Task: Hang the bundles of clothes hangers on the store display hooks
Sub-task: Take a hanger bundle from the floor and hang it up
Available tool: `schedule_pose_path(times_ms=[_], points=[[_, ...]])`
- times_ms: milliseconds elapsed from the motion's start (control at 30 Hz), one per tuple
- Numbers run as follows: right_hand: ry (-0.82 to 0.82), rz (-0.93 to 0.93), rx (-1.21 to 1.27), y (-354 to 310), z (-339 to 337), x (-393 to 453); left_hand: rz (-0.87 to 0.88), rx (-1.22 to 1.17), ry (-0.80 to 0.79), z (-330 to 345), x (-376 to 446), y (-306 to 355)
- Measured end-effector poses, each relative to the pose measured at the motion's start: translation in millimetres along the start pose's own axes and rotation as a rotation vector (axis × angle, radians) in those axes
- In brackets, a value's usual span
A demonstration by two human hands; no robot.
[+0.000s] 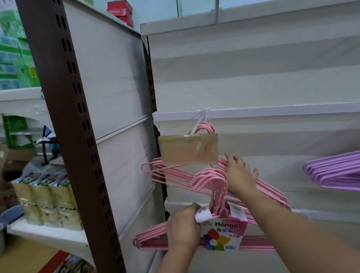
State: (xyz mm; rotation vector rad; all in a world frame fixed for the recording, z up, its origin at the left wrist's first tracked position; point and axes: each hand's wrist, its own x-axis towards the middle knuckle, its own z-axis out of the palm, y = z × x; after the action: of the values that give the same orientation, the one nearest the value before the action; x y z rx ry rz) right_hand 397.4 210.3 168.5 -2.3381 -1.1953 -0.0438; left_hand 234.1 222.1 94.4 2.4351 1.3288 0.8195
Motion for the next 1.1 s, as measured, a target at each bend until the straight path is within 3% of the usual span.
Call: schedule_pose_path(times_ms=[133, 200, 367, 467, 533, 633, 867, 1000, 1100], points=[[0.43, -0.114, 0.166, 19, 1, -25, 0.019, 0.011, -0.002, -2, 3, 11], [0.558, -0.217, 0.273, 24, 1, -41, 0.017, -0.003, -0.014, -1, 4, 15], [0.36, -0.243, 0.614, 19, -16, -72, 0.007, -0.048, -0.057, -6, 0, 30], [0.303, -0.205, 0.96, 8, -24, -87, -0.001, -0.04, -0.092, -11, -7, 37], [0.211, -0.185, 0.896, 1, -25, -94, -0.033, -0.058, -0.11, -13, -11, 39], [0.123, -0.119, 0.529, -1, -23, -100, -0.054, -0.037, -0.125, -23, -17, 44], [0.155, 0.073, 0.561, -11, -44, -95, 0.077, 0.035, -0.076, -47, -6, 52], [0.191, 0.121, 0.711, -25, -58, -82, 0.246, 0.146, 0.108, -60, 8, 53], [0.199, 0.091, 0.748, -38, -63, -72, 0.266, 0.133, 0.173, -67, 20, 47]])
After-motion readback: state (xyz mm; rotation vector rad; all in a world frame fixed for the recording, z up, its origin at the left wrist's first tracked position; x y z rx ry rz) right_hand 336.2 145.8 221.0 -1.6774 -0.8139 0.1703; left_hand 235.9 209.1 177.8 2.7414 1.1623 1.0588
